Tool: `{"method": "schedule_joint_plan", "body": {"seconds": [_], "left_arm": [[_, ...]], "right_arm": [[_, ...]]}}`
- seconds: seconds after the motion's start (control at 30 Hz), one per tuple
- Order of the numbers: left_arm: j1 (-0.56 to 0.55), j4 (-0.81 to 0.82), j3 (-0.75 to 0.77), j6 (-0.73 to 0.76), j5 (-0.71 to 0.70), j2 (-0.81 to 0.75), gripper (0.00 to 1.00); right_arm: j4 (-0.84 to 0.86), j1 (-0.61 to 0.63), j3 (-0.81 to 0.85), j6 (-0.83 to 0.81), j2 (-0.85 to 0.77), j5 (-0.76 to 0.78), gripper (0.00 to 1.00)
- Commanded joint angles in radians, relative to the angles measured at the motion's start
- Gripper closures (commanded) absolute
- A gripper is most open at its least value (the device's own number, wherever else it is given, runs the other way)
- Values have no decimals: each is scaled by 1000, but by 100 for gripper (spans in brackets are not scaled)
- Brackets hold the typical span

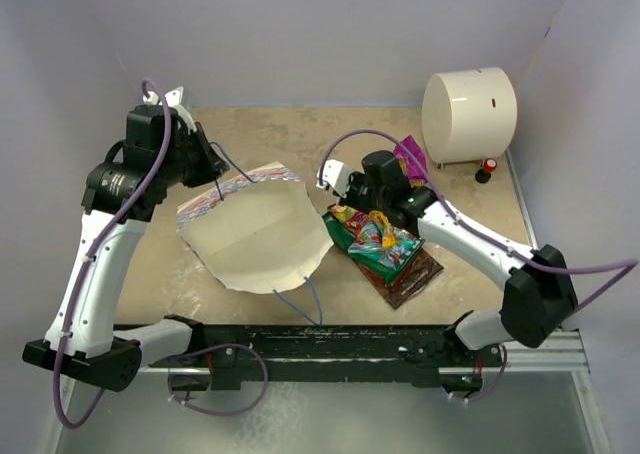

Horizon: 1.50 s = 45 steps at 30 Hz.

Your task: Take the snacks out of the paper bag

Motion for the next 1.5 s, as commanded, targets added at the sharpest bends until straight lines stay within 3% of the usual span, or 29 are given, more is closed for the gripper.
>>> {"method": "schedule_joint_plan", "body": {"seconds": [0.0,0.27,0.7,0.8,0.93,1.13,1.27,1.47], "left_arm": [[8,-37,54,-19,-84,-15,100],[9,-47,44,-13,-92,-38,100],[9,-59,30,-9,-94,-62,100],[8,-58,34,-9,-94,-61,100],[7,-57,39,-9,-93,-60,100],[7,-56,48,-6,-91,-57,100],[8,-53,54,-13,-83,-53,100],[8,-50,96,-63,-28,-31,100]], "right_arm": [[35,-1,60,-12,37,22,100],[143,-3,-28,-101,76,29,100],[38,-2,-47,-129,84,-13,98],[-24,-3,-24,-100,75,-52,89],[-75,-3,-15,-56,20,-140,66],[-141,-3,9,5,-110,-258,45],[-70,-2,2,70,-222,-219,27],[20,-3,37,135,-327,-41,11]]}}
